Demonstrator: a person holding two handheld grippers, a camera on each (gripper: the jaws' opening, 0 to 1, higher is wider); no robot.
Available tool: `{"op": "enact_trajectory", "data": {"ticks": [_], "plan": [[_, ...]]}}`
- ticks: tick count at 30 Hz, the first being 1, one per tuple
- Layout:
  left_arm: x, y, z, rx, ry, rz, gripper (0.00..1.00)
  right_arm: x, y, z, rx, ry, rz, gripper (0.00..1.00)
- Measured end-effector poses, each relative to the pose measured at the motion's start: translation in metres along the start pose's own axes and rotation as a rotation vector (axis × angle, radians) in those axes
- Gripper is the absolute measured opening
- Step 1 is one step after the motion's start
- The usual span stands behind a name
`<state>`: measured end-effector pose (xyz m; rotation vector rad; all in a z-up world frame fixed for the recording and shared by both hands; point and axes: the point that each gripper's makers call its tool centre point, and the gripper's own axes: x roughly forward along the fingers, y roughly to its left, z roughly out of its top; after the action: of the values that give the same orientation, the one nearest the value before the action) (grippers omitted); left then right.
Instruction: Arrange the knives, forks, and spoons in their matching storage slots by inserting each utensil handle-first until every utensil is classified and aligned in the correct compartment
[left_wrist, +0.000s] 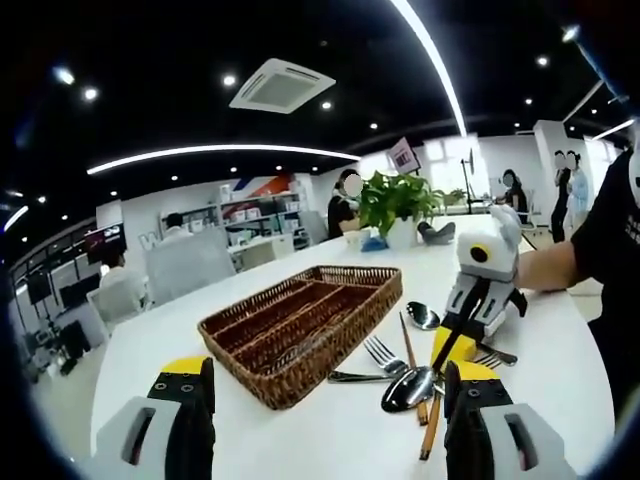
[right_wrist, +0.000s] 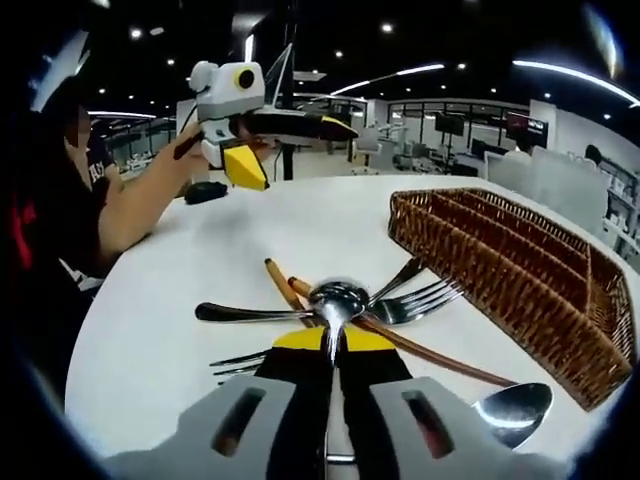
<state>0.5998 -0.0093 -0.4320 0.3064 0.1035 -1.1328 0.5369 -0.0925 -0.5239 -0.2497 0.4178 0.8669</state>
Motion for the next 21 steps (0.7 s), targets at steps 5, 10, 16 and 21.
{"op": "enact_trajectory", "data": {"ticks": [5,10,16,21], "plan": [[0.0002,-0.0002,-0.0004,0.000,0.001,0.001,1.00,0.0020,0.0025,-0.0035,0.028,0.013,0.024,0.11],[0.0000,0.0005,-0.0005,0.000,0.001,0.002,1.00,-0.0003,-0.0007,-0.0042,0.044,0.016,0.024,0.10],[0.0012,-0.0013,-0.0006,0.006,0.002,-0.004,1.00,0.0020,0.0030,-0.0043,0.051,0.013,0.041,0.07],[0.0009,0.0000,-0.0001,0.006,-0.001,0.000,1.00,0.0032,-0.0025,-0.0037,0.041,0.010,0.021,0.02]]}}
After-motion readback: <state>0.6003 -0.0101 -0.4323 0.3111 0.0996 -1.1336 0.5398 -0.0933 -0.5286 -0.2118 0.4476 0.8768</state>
